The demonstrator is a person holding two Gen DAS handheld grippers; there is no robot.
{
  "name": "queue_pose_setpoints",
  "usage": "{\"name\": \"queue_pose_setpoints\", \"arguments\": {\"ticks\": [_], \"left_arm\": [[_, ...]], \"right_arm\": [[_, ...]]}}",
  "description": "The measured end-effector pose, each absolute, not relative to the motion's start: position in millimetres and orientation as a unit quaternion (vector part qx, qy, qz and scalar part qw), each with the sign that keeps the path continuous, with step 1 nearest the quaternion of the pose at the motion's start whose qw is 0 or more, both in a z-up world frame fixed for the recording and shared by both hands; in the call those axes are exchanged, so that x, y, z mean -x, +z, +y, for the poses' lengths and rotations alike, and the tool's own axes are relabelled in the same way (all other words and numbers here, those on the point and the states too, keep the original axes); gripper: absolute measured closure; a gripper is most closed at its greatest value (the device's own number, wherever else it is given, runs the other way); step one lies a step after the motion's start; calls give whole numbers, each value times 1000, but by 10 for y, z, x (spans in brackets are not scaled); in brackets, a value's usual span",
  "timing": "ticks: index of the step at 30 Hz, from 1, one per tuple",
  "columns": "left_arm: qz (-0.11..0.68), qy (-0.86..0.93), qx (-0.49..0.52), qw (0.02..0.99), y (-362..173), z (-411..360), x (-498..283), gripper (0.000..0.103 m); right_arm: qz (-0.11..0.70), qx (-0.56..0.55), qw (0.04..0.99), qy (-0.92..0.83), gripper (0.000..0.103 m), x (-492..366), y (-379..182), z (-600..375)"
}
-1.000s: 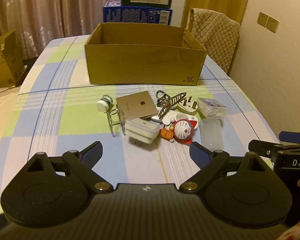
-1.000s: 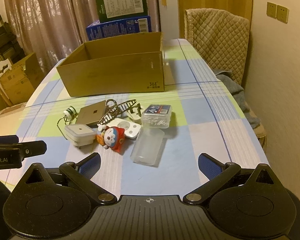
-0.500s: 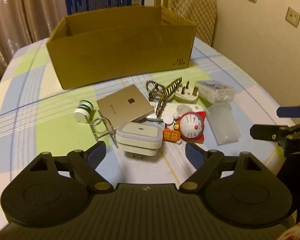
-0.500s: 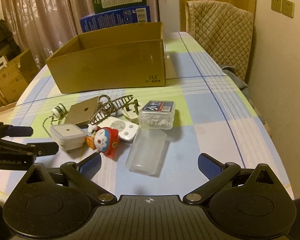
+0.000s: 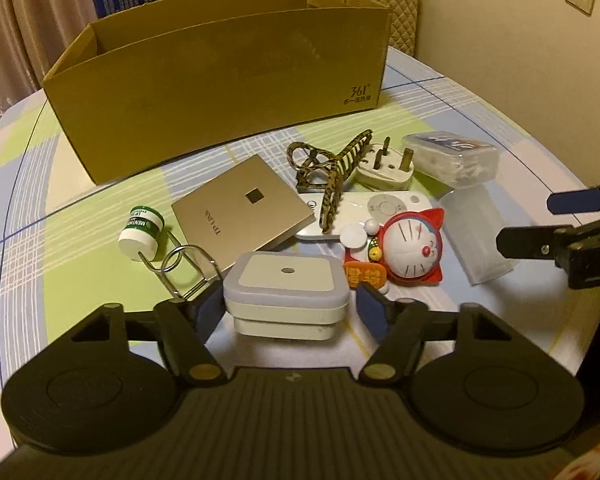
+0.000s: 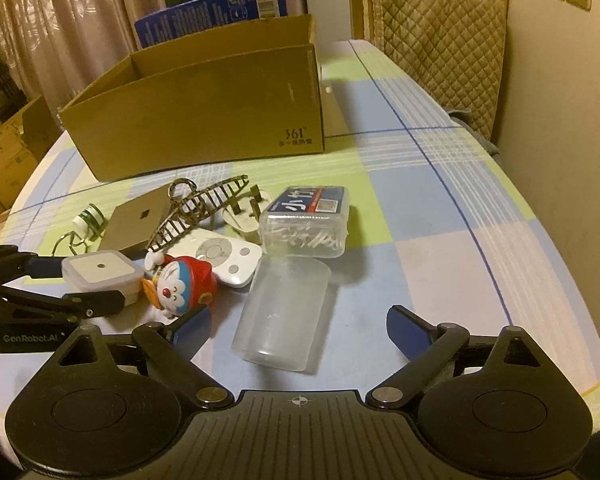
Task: Organize rigid objects
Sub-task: 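Grasp the white plug adapter with the left tool while the right tool grasps the clear plastic cup, then carry the adapter and cup into the cardboard box with both tools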
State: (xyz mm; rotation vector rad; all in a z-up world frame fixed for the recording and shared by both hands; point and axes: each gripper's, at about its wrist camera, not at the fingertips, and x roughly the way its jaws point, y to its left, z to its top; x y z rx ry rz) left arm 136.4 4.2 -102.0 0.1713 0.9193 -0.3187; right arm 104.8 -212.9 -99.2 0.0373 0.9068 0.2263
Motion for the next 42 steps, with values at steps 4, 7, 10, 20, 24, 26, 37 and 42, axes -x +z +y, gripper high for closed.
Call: {"name": "queue_pose_setpoints", "arguments": {"ticks": [4, 7, 10, 20, 24, 26, 37, 42], "left_arm": [[450, -137, -81, 879, -1010, 1, -1316, 43], [456, -122, -73, 879, -1009, -20, -1261, 44], [454, -116, -53, 882, -1008, -14, -1231, 44], [450, -101, -36, 887, -1068, 2, -1280, 44], [453, -96, -30, 886, -1055, -12, -1282, 44], [453, -96, -31, 886, -1035, -25, -1247, 43], [434, -76, -42, 897, -1098, -117, -1297, 43], [437, -71, -42, 896, -1103, -129, -1264, 43]], "right_arm": [[444, -19, 889, 109, 11, -1083, -1069, -2112], [448, -19, 887, 111, 13, -1102, -1116, -2096], [452, -19, 885, 111, 17, -1133, -1162, -2082], [455, -4, 883, 113, 39, -1297, -1306, -1932], [453, 19, 884, 113, 53, -1279, -1304, -1925], [455, 17, 883, 115, 54, -1227, -1289, -1971], [458, 21, 881, 120, 53, -1130, -1291, -2006], [457, 14, 881, 125, 54, -1120, -1287, -2032]]}}
